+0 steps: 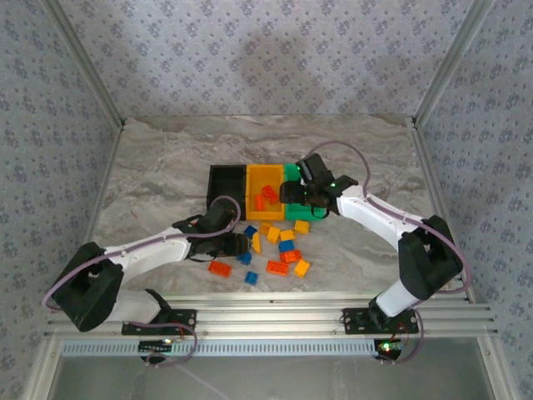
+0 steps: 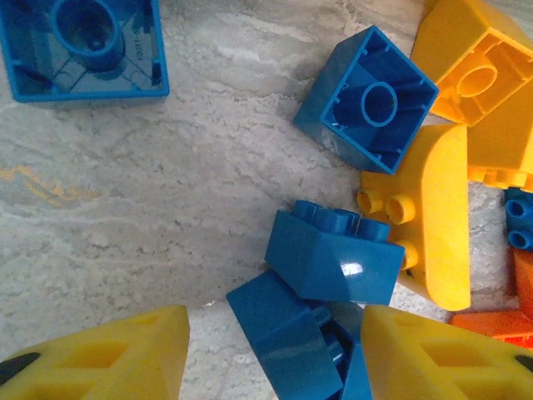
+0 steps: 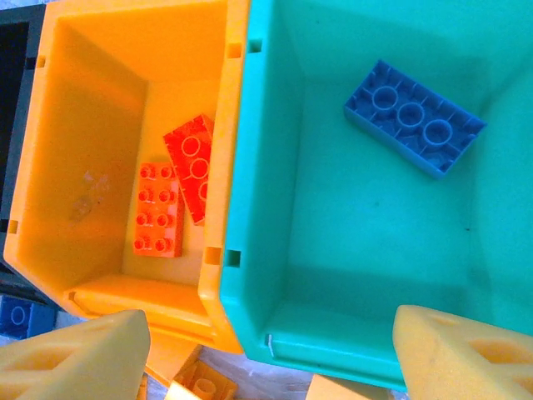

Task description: Sort the legos into containers by color

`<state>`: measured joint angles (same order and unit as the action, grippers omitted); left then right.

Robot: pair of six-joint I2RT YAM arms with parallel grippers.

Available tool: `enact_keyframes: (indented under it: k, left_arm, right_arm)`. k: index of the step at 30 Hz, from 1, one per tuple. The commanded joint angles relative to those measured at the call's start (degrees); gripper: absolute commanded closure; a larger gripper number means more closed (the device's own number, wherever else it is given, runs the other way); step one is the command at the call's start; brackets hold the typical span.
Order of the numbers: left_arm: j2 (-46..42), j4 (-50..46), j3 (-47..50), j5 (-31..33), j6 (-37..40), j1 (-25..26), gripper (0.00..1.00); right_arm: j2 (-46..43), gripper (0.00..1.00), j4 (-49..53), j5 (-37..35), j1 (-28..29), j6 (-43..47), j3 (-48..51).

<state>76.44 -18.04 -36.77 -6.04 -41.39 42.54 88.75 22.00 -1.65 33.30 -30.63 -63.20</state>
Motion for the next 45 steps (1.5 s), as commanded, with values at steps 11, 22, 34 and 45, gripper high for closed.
enact_keyframes:
  k: [11, 22, 34, 45]
  left_arm:
    - [1.5, -2.5, 0.8, -0.1, 2.2, 0.3, 0.66]
    - [-2.8, -8.0, 2.1, 3.1, 2.9, 0.3, 0.58]
    - [0.9, -4.2, 1.7, -0.1, 3.6, 0.3, 0.55]
    - [-1.2, -6.8, -0.2, 1.0, 4.1, 0.3, 0.8]
  right_arm:
    - [-4.2, 0.21, 0.4, 0.2, -2.0, -0.6, 2.0]
    - [-4.7, 0.21, 1.2, -0.1, -2.4, -0.8, 1.3]
    - [-4.5, 0.21, 1.2, -0.4, -2.8, -1.1, 1.7]
    - [-4.7, 0.22, 1.2, -0.4, -2.9, -1.5, 1.9]
